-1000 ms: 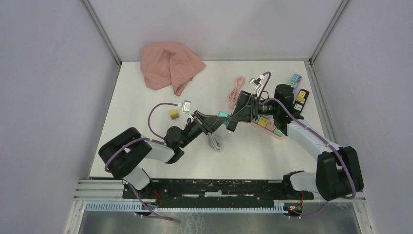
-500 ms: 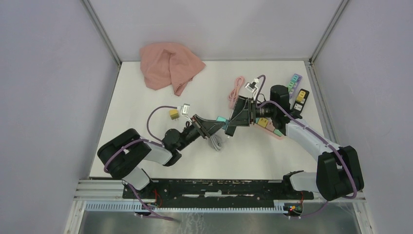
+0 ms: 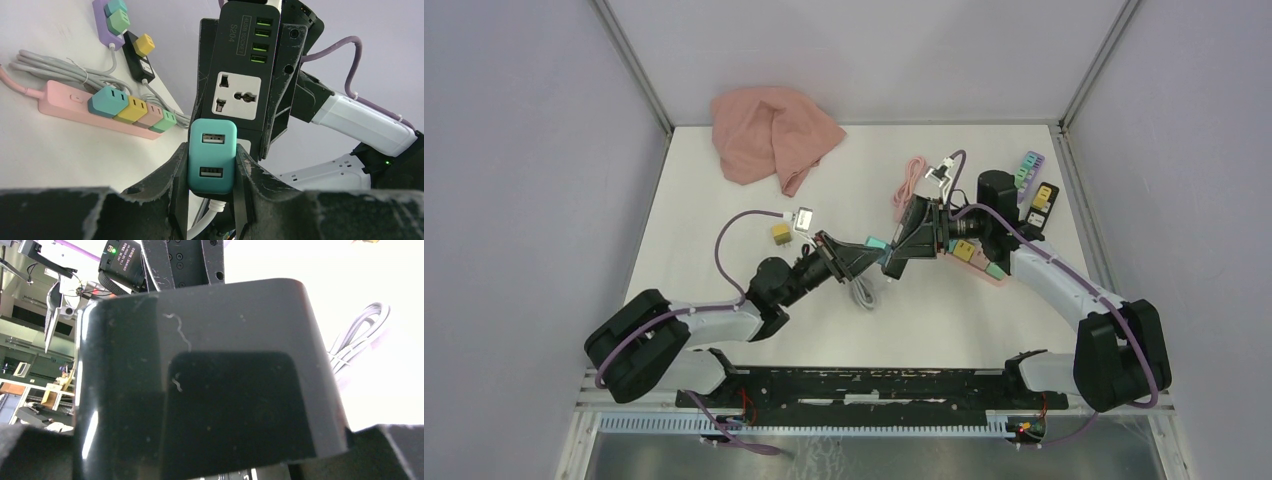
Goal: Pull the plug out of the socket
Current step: Plug into the socket.
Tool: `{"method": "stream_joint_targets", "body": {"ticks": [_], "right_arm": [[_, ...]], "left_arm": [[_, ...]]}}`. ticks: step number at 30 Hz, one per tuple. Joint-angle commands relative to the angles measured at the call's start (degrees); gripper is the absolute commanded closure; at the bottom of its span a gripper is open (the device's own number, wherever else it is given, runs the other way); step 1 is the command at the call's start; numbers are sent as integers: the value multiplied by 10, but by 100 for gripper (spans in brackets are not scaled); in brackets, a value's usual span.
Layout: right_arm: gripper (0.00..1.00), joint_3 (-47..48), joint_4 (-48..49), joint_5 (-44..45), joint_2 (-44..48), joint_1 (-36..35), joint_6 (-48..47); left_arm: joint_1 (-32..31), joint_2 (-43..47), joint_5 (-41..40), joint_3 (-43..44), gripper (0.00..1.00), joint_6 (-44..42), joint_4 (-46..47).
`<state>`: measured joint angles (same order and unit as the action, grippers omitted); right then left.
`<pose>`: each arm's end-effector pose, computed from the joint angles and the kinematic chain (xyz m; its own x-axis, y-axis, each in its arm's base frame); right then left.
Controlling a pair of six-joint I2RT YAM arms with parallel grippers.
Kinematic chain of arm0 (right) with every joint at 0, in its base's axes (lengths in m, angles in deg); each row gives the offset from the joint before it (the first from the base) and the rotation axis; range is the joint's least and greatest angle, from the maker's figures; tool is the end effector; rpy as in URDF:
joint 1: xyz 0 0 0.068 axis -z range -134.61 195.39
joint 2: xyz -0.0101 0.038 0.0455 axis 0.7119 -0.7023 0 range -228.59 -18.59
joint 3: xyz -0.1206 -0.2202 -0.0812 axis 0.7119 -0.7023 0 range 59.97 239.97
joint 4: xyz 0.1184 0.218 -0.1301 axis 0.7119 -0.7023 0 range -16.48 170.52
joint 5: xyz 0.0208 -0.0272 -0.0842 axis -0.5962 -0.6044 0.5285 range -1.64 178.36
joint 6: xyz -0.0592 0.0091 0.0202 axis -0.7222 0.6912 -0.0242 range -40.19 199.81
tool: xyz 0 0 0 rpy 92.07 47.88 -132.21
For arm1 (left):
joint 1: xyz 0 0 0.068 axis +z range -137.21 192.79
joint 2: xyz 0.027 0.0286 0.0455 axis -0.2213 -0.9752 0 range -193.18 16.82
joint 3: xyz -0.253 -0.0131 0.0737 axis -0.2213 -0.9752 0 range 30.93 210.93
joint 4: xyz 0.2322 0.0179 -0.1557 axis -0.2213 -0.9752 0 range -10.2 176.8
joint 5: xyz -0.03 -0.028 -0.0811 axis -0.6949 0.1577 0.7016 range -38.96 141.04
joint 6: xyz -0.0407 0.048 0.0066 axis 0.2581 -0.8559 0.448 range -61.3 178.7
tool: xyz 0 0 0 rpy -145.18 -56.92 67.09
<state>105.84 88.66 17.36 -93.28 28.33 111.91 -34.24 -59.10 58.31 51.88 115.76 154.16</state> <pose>0.2711 0.1312 0.2523 -0.7861 -0.0604 -0.6151 -0.6179 0.0989 0.7800 0.1854 -0.2080 0.2043 -0.6002 -0.5770 -0.5539 0.5632 0.1868 -0.8049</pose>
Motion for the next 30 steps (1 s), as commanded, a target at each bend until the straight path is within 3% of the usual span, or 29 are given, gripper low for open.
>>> {"method": "stream_joint_targets", "body": {"ticks": [1, 9, 11, 14, 18, 25, 30], "right_arm": [[100, -4, 45, -14, 10, -3, -48], [100, -6, 84, -13, 10, -8, -12], [100, -15, 121, -14, 8, 1, 18], [100, -16, 118, -13, 7, 5, 14], [100, -10, 84, -11, 3, 4, -10], [100, -11, 87, -14, -15, -6, -6], [100, -10, 173, -21, -31, 13, 77]], "left_arm": [[31, 15, -40, -6, 97, 26, 94], [63, -132, 3, -5, 97, 193, 313], [61, -160, 19, 9, 97, 216, 318], [55, -151, 15, 19, 97, 193, 318], [58, -103, -51, -6, 97, 163, 318], [58, -51, -110, -22, 97, 175, 318], [58, -32, -104, -24, 97, 160, 318]]}}
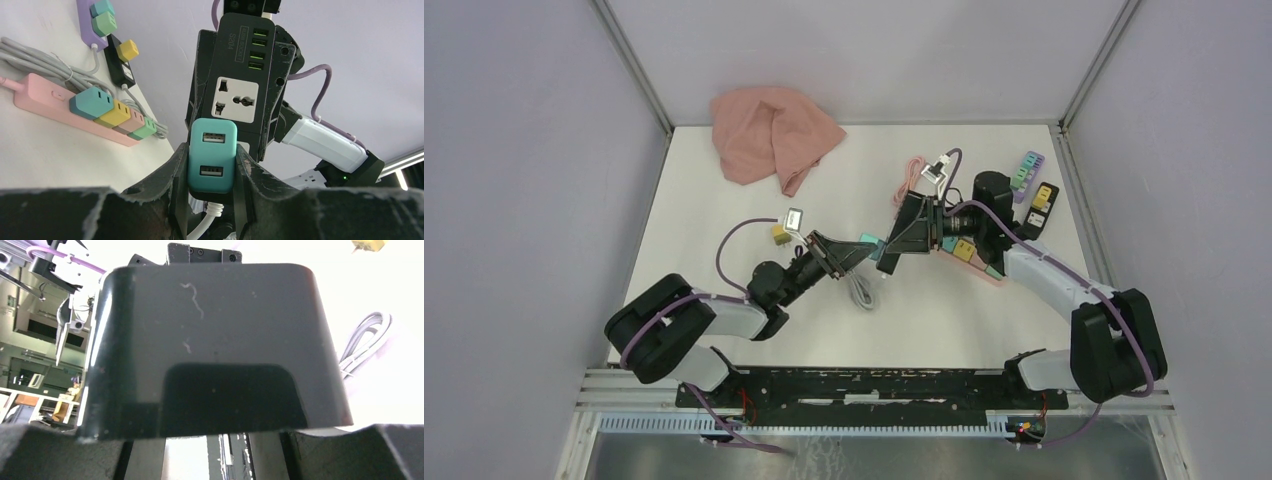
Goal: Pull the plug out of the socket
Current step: Plug into the socket.
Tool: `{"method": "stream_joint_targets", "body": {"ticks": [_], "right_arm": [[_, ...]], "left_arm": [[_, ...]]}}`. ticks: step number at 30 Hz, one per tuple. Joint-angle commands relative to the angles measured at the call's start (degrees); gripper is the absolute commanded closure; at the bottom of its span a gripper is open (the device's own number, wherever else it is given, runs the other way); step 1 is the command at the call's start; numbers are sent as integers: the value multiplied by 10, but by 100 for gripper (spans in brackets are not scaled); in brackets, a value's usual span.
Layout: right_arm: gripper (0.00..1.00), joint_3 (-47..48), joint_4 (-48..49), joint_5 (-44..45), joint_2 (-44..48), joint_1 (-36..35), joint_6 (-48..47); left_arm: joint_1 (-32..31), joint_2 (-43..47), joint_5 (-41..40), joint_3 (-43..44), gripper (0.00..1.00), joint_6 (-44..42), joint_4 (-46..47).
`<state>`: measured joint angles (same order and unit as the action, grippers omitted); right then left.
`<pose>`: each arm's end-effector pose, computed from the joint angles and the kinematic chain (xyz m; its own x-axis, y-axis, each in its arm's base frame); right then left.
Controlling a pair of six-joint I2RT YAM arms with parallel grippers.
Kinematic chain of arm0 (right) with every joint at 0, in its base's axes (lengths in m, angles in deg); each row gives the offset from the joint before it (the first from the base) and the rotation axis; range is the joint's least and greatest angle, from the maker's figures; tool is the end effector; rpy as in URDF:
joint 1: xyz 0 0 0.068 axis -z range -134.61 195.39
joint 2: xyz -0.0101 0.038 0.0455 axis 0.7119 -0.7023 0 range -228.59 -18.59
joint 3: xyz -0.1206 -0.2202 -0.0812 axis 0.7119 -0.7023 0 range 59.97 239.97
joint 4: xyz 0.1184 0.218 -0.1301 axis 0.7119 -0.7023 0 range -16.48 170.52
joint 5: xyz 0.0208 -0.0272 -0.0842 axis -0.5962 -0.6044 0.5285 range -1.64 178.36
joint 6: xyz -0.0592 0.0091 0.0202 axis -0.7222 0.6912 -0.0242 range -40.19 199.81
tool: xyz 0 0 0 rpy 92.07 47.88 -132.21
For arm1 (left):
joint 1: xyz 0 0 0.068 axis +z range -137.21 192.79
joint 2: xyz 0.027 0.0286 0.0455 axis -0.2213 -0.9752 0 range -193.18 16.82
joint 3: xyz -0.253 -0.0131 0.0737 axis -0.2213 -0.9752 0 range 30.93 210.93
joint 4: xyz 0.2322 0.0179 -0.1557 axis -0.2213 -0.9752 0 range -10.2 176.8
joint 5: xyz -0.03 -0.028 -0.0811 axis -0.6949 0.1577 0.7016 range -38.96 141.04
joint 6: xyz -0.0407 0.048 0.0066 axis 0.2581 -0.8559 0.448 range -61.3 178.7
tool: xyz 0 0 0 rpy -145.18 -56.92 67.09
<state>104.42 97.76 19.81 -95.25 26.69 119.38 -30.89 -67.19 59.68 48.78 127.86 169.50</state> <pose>0.2752 0.1409 0.2472 -0.8058 -0.0269 -0.5915 -0.5910 0.0976 0.8007 0.1919 -0.1934 0.1836 -0.6621 -0.6453 -0.3810 0.4723 0.0353 -0.8807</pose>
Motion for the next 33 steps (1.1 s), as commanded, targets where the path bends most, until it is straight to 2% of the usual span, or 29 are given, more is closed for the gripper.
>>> {"method": "stream_joint_targets", "body": {"ticks": [1, 6, 8, 10, 12, 13, 17, 20, 22, 26, 30, 33], "right_arm": [[100, 8, 94, -47, -12, 39, 16], [100, 32, 74, -59, -4, 52, -3], [100, 56, 10, -58, 3, 56, -48], [100, 75, -94, -34, 20, 53, -135], [100, 89, -192, 2, 38, 31, -229], [100, 89, -203, 11, 41, 16, -240], [100, 95, -184, 18, 30, -9, -217], [100, 99, -128, 7, 17, -6, -170], [100, 92, -52, -7, 9, 12, -99], [100, 66, 167, -28, -21, 56, 80], [100, 65, 186, -30, -20, 46, 95], [100, 73, 167, -29, -10, 37, 84]], "left_arm": [[24, 45, -111, 8, 97, 44, 164], [22, 29, -80, 18, 97, 55, 165], [22, 33, -84, 18, 97, 57, 165], [22, 41, -98, 16, 97, 58, 165], [22, 45, -124, 18, 97, 62, 165], [22, 43, -138, 21, 97, 64, 165], [13, 21, -186, 42, 97, 56, 165], [5, 10, -209, 49, 97, 45, 165], [5, 24, -215, 44, 97, 24, 165], [5, 93, -248, 10, 97, -37, 164], [4, 130, -299, -21, 97, -57, 165], [5, 110, -292, -17, 97, -33, 164]]}}
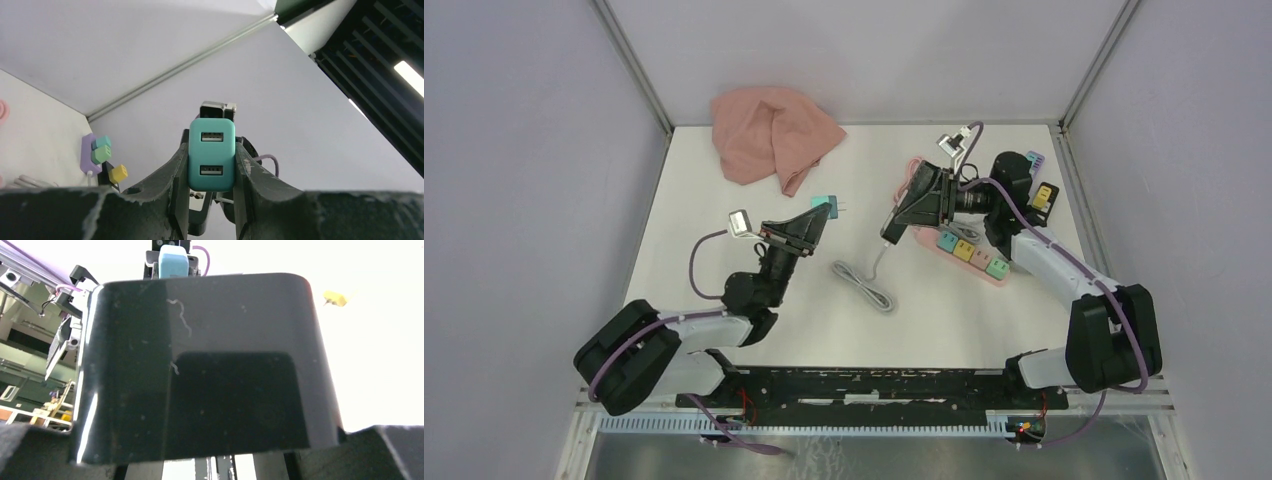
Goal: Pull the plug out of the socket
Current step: Plug into the socket.
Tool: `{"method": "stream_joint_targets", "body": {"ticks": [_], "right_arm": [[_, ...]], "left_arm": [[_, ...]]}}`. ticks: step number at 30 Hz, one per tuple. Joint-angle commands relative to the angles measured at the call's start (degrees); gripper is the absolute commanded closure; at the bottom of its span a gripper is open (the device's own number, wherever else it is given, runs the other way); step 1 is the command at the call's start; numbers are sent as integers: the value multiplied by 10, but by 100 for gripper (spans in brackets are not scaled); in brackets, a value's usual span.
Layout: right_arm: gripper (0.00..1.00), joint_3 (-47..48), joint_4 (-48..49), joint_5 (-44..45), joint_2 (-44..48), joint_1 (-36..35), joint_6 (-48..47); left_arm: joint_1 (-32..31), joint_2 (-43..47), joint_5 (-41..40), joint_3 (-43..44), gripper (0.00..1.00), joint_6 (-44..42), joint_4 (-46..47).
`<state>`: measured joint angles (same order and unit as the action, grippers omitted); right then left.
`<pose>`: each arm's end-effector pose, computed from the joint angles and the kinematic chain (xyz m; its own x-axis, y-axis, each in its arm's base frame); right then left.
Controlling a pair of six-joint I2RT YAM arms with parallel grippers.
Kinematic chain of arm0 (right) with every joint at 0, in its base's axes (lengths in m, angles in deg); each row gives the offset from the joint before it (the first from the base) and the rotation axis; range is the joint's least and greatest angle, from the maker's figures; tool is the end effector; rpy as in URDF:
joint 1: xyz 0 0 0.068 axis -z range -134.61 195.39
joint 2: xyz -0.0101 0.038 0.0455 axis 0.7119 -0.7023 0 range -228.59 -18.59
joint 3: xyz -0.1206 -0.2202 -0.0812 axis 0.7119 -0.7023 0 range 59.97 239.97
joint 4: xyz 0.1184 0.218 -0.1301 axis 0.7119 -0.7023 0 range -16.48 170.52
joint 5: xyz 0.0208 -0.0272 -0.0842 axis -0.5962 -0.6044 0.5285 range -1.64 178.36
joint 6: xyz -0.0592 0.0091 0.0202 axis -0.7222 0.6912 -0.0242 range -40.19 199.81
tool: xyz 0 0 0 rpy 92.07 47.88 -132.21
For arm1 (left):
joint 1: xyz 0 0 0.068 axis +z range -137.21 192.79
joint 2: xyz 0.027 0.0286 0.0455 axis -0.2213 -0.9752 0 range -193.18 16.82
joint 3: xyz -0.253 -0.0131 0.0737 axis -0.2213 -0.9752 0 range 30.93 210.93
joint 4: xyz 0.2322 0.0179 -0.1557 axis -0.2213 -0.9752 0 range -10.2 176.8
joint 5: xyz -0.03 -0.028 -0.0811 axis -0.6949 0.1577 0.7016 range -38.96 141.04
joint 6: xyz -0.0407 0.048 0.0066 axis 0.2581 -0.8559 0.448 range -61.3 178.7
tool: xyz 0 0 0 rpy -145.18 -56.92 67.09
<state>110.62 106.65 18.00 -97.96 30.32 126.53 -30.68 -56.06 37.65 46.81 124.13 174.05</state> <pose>0.3012 0.1284 0.2851 -0.7549 0.0500 -0.6539 -0.6510 0.0634 0.7564 0.1851 -0.1599 0.2286 -0.3245 -0.9114 -0.2531 0.5504 0.0357 -0.8341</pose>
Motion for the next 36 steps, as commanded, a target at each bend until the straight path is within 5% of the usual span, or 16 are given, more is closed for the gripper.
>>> {"method": "stream_joint_targets", "body": {"ticks": [1, 6, 11, 15, 21, 27, 36], "right_arm": [[100, 18, 52, -12, 22, 1, -8], [100, 62, -245, 0, 56, 0, -271], [99, 68, -423, 6, 79, 0, -455], [96, 57, -447, -2, 90, 6, -490], [96, 57, -460, -12, 82, 17, -507], [97, 53, -461, -17, 76, 20, -513], [97, 50, -461, -19, 70, 24, -517]], "left_arm": [[4, -11, -65, 5, 97, 16, 119], [30, -5, -34, -20, 97, 30, 89], [55, 97, 13, -26, 97, -25, -160], [55, 199, 24, 28, 97, -132, -489], [55, 268, 11, 58, 97, -263, -715], [57, 269, -44, 74, 97, -319, -820], [86, 186, -37, 91, 97, -334, -831]]}}
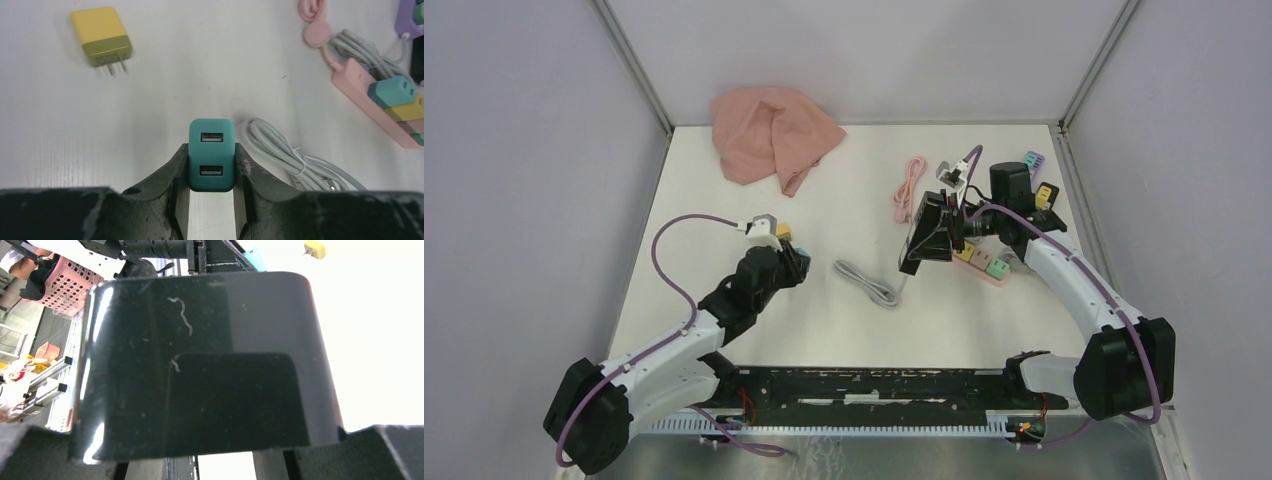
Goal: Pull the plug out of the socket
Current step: Plug into the socket, then place the plug at the center of the board.
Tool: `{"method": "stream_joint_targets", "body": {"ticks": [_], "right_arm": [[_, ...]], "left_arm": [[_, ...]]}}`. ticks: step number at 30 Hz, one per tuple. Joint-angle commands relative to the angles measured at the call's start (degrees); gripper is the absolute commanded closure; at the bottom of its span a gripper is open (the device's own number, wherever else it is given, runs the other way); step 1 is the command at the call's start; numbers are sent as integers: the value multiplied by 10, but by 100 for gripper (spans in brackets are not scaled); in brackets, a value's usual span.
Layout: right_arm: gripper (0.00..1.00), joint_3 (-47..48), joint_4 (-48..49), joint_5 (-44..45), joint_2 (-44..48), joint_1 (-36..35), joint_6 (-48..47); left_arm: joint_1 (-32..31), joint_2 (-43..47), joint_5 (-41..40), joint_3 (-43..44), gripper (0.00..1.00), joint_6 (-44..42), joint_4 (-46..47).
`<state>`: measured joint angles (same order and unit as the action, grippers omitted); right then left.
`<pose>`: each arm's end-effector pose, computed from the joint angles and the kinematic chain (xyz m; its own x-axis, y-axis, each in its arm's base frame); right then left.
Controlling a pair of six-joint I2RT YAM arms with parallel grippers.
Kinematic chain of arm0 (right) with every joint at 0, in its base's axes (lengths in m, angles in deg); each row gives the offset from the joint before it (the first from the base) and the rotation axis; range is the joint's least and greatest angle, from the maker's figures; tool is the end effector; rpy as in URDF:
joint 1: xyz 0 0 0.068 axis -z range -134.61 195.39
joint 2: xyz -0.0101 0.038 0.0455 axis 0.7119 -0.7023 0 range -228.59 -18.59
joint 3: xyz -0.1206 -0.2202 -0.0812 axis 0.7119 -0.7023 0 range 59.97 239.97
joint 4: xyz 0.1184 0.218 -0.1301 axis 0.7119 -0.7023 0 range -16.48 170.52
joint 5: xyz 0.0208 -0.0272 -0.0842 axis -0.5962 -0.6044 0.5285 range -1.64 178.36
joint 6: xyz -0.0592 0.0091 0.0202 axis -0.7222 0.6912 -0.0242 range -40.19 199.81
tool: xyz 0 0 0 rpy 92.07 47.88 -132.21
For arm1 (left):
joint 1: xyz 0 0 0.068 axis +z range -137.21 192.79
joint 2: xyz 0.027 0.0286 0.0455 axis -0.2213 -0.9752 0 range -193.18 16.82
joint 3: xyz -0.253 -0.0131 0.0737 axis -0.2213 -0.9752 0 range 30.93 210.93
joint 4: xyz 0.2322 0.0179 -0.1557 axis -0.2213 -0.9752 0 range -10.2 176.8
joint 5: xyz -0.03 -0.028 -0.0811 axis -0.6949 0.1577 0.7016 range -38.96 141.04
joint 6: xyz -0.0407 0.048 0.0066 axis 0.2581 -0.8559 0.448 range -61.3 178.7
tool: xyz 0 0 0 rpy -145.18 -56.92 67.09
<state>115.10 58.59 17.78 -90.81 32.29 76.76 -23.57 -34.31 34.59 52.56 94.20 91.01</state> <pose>0.2652 0.1087 0.2788 -0.5704 -0.1509 -0.8074 -0.8205 0.1499 0.5516 0.1928 -0.1248 0.1821 -0.4905 -0.3305 -0.8064 0.0952 0.8995 -0.4265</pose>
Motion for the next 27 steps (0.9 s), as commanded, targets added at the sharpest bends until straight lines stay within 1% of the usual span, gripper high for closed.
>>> {"method": "stream_joint_targets", "body": {"ticks": [1, 6, 17, 21, 27], "right_arm": [[97, 5, 20, -17, -1, 4, -20], [96, 6, 19, -22, -5, 4, -20], [96, 7, 17, -26, -8, 4, -23], [96, 7, 17, -27, -10, 4, -24], [96, 8, 15, -29, -12, 4, -26]], "left_arm": [[19, -42, -2, 37, 97, -35, -1], [36, -90, 4, 52, 97, -39, -8], [62, -159, -11, 73, 95, -40, -7], [70, -184, -19, 81, 92, -33, -10], [76, -228, -38, 105, 82, -25, -23]]}}
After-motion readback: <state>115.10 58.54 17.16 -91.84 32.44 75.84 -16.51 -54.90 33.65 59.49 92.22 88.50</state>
